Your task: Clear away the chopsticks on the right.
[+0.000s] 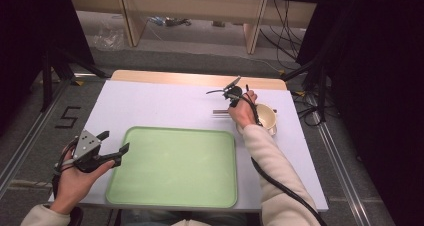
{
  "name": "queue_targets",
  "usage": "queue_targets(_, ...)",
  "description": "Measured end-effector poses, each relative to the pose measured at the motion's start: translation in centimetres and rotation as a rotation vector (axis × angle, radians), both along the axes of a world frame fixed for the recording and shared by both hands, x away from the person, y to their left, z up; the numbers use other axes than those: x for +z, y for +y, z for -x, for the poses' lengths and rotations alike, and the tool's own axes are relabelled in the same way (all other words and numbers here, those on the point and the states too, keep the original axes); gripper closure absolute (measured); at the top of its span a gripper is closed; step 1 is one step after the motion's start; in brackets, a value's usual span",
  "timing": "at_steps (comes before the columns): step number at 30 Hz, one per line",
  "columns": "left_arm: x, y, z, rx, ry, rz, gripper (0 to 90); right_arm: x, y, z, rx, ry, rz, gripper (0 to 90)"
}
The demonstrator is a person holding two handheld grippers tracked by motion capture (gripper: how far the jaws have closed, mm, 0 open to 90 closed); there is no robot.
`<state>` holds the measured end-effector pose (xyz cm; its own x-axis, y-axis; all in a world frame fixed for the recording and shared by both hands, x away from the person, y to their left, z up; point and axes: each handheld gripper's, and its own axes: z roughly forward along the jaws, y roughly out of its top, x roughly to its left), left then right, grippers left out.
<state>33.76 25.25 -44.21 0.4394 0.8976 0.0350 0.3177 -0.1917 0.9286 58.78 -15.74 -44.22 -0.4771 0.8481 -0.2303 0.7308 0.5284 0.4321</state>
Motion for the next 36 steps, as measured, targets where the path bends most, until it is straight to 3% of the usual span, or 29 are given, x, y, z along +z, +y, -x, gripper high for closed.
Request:
queue_targets(16, 0.0, 0.0, 0.0, -0.002, 0.000, 0.000, 21.7, -0.1, 0.3, 0.0, -0.019, -0.011, 0.005, 90.0)
queue_targets(17, 0.0, 0.0, 0.0, -0.002, 0.000, 0.001, 21.7, -0.1, 0.1, -0.2, 0.013, -0.024, 0.013, 90.0)
queue_targets(21, 0.0, 0.0, 0.0, -0.004, -0.001, 0.002, 22.1, 0.4, 0.5, 0.3, 0.033, -0.050, 0.027, 89.0)
queue_targets(24, 0.0, 0.0, 0.0, -0.006, -0.001, 0.002, 22.1, 1.4, 0.9, 0.6, 0.121, -0.065, 0.065, 81.7)
queue_targets(28, 0.0, -0.1, 0.0, -0.006, -0.004, -0.001, 22.4, 2.2, 1.4, 0.6, 0.339, -0.121, 0.188, 70.0)
queue_targets(29, 0.0, -0.1, 0.0, -0.004, -0.001, 0.002, 22.4, 2.2, 1.6, 0.6, 0.380, -0.121, 0.203, 68.9)
queue_targets(32, 0.0, -0.1, 0.0, -0.005, -0.001, 0.002, 22.5, 2.2, 1.9, 0.4, 0.526, -0.119, 0.337, 68.0)
queue_targets(36, 0.0, 0.0, 0.0, -0.004, 0.000, 0.000, 22.7, 2.0, 1.8, 0.0, 0.634, -0.074, 0.416, 66.8)
